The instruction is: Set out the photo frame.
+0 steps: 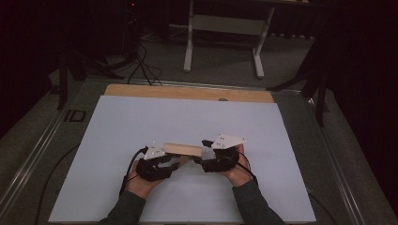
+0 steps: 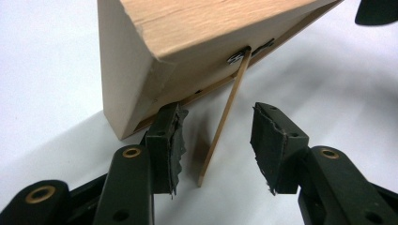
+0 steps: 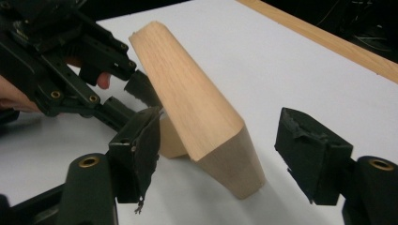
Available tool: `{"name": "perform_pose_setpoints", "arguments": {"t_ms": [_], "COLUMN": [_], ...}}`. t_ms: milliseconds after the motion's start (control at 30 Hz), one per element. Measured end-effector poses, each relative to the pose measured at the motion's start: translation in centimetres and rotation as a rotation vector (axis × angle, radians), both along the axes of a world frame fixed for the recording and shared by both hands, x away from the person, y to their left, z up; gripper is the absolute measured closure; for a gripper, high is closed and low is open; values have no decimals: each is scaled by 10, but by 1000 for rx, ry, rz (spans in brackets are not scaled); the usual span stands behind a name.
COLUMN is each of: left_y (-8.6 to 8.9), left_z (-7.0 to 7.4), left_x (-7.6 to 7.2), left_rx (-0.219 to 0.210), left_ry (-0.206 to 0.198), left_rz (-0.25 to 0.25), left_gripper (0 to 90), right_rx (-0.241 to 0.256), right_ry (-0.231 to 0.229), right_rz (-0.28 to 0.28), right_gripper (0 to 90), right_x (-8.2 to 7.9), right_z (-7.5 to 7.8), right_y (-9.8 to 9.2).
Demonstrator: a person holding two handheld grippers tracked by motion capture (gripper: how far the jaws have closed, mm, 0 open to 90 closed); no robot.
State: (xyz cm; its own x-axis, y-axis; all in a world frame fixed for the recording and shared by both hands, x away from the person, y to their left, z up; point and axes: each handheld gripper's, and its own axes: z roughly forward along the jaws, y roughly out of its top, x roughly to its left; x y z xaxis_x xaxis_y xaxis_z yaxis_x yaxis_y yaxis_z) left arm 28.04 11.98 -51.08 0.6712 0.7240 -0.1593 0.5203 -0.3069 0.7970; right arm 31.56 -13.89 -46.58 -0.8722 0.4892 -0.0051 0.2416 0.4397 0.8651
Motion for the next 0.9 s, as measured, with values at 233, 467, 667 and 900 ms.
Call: {"name": "perform_pose_setpoints", "arguments": {"t_ms": [233,467,667,900], "left_y": [2,4,4,4], "left_z": [3,7,9,10], "left_x": [-3,-6,-7,-8], "left_rx": [-6,-17,-29,-34], "left_ry": [-5,-15,-16,-26], "left_rz": [-13,-12,-17,-26], "left_gripper": [575,596,599,624], "right_rx": [41,71,77,98], "right_ry": [-4,-1,-1,-3], "right_rz": [-6,-26,-51,-114], "right_gripper": [365,407,403,413], "right_x": [1,2,3,6], "right_z": [4,6,6,8], "right_y": [-5,-9,-13,-18]}}
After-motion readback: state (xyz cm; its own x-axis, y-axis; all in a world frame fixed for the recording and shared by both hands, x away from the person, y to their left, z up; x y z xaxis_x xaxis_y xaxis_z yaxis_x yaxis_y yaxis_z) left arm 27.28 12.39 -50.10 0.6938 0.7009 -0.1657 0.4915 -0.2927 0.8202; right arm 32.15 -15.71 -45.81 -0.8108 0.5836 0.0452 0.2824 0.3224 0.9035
